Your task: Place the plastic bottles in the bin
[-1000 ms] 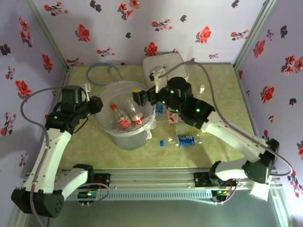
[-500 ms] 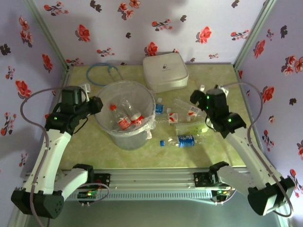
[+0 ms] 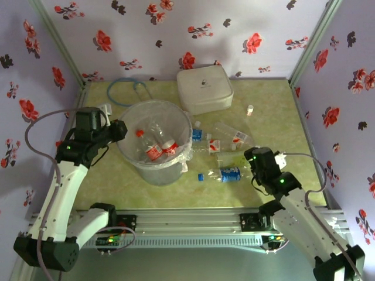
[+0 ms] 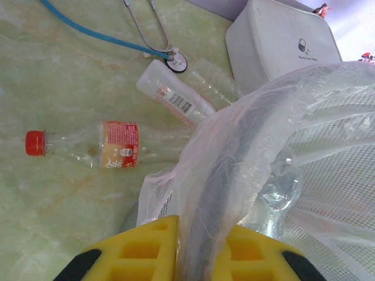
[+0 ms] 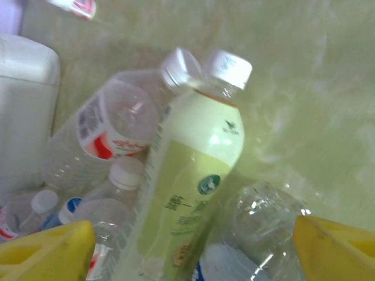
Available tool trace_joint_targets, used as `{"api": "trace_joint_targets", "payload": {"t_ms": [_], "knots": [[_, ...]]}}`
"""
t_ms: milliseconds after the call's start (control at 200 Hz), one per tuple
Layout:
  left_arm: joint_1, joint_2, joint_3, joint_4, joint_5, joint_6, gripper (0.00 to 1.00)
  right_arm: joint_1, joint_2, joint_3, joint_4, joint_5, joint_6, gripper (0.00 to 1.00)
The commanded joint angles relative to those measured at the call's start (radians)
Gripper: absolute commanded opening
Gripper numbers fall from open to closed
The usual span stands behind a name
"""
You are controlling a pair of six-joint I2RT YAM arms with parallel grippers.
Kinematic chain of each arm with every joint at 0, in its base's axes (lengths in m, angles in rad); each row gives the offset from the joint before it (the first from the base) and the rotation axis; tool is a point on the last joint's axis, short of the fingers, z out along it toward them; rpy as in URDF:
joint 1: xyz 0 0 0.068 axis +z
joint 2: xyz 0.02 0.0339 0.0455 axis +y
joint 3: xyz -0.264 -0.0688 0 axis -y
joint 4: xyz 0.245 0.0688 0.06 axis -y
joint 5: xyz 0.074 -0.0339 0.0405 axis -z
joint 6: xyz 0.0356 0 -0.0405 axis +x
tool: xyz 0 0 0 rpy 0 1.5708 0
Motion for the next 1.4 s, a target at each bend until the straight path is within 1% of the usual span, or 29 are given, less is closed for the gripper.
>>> {"api": "trace_joint_targets", "payload": {"t_ms": [0,175,290,475,585,790,950,1170,1395], "knots": [[-0.008,0.010,-0.033,0.053,-0.008,-0.001,0.00,0.031,0.045,-0.042,0.098,-0.013,0.113,0.88],[-0.007,0.014,-0.018,0.048,-0.008,0.003,0.00,0.075,0.143,-0.065,0.153,-0.019,0.149,0.89],[-0.008,0.010,-0.019,0.046,-0.010,0.006,0.00,0.104,0.154,-0.097,0.175,-0.016,0.191,0.89],[-0.008,0.017,-0.024,0.054,-0.017,0.006,0.00,0.109,0.159,-0.135,0.210,-0.028,0.223,0.90],[-0.008,0.017,-0.025,0.054,-0.018,0.009,0.00,0.137,0.167,-0.144,0.223,-0.020,0.243,0.89],[-0.007,0.022,-0.025,0.059,-0.017,0.009,0.00,0.169,0.227,-0.165,0.285,-0.026,0.269,0.88],[-0.007,0.020,-0.027,0.054,-0.017,0.010,0.00,0.175,0.249,-0.171,0.294,-0.021,0.273,0.84],[-0.007,0.025,-0.028,0.060,-0.017,0.007,0.00,0.175,0.234,-0.173,0.283,-0.005,0.267,0.75],[-0.007,0.017,-0.034,0.059,-0.021,0.010,0.00,0.175,0.134,-0.172,0.208,0.040,0.264,0.67]]}}
